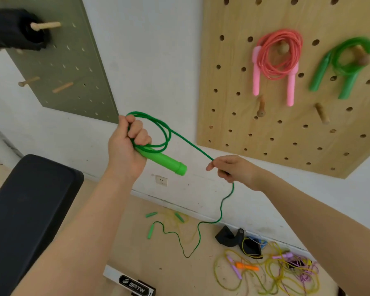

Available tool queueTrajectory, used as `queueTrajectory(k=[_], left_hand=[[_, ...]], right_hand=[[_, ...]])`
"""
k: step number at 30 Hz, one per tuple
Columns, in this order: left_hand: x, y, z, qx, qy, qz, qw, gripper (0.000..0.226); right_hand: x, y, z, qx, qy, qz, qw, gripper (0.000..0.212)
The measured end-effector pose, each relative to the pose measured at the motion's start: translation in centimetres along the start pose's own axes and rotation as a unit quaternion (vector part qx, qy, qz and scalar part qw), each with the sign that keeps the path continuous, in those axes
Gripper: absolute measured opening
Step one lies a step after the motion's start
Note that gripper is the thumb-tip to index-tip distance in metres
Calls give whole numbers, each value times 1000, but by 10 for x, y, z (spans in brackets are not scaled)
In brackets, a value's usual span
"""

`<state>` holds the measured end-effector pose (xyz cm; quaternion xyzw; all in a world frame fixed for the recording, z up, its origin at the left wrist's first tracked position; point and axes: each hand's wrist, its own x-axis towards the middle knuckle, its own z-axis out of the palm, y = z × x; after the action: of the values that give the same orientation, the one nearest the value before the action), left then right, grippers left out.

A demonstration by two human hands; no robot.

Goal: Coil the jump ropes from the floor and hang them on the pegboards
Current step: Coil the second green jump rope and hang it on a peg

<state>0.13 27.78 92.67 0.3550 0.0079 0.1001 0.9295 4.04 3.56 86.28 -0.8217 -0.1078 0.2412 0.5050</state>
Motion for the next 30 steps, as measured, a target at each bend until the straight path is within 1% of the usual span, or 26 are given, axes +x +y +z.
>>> queueTrajectory(k=[1, 2, 3, 4, 6, 7, 9, 11, 12, 13, 15, 16, 17, 18, 19, 22, 24, 27, 28, 30], left_hand=[[2, -4, -2, 50, 26, -7, 998, 34], [2, -9, -3, 115, 40, -10, 993, 33], [2, -15, -5, 189, 35, -7, 981, 30], [2, -20, -5, 261, 14, -2, 965, 28], [3, -29, -7, 381, -43, 8, 923, 24], [4, -33, -7, 436, -69, 15, 897, 23], [6, -40, -5, 529, -119, 31, 840, 22], [6, -45, -4, 600, -150, 51, 784, 26], [6, -46, -5, 614, -156, 52, 772, 27], [5, -46, -7, 598, -159, 35, 784, 27], [5, -46, -10, 507, -174, -31, 844, 26], [5, -45, -11, 465, -184, -62, 864, 26], [4, -44, -11, 434, -195, -92, 875, 27], [3, -43, -10, 408, -210, -122, 880, 30], [2, -42, -8, 389, -227, -153, 880, 33], [0, -37, -2, 336, -250, -234, 878, 41], [-1, -35, 2, 270, -249, -255, 894, 39], [0, -35, 6, 155, -213, -265, 927, 43], [0, -35, 7, 129, -199, -264, 935, 46], [-1, -35, 9, 105, -188, -249, 944, 45]], right_hand=[[4, -3, 4, -70, 38, 34, 996, 28], [9, -7, 8, -156, 53, 59, 985, 29], [12, -12, 14, -245, 40, 70, 966, 32], [15, -18, 21, -323, 9, 68, 944, 37], [15, -34, 35, -437, -68, 41, 896, 40], [13, -45, 42, -467, -104, 15, 878, 40], [6, -69, 51, -480, -144, -62, 863, 39], [1, -88, 54, -467, -122, -138, 865, 32], [0, -95, 53, -465, -93, -164, 865, 27], [-1, -100, 49, -460, -52, -190, 866, 24], [-2, -104, 37, -419, 62, -225, 878, 15], [-3, -104, 30, -383, 120, -231, 886, 12], [-3, -102, 23, -341, 167, -233, 896, 15], [-3, -100, 17, -296, 192, -230, 907, 20], [-5, -98, 12, -245, 197, -228, 921, 24], [-8, -89, 7, -126, 147, -209, 959, 22], [-11, -82, 10, -57, 85, -190, 977, 10], [-12, -72, 16, 27, 13, -155, 987, 36], [-13, -70, 17, 65, -6, -144, 987, 38], [-14, -64, 17, 131, -52, -146, 979, 30]])
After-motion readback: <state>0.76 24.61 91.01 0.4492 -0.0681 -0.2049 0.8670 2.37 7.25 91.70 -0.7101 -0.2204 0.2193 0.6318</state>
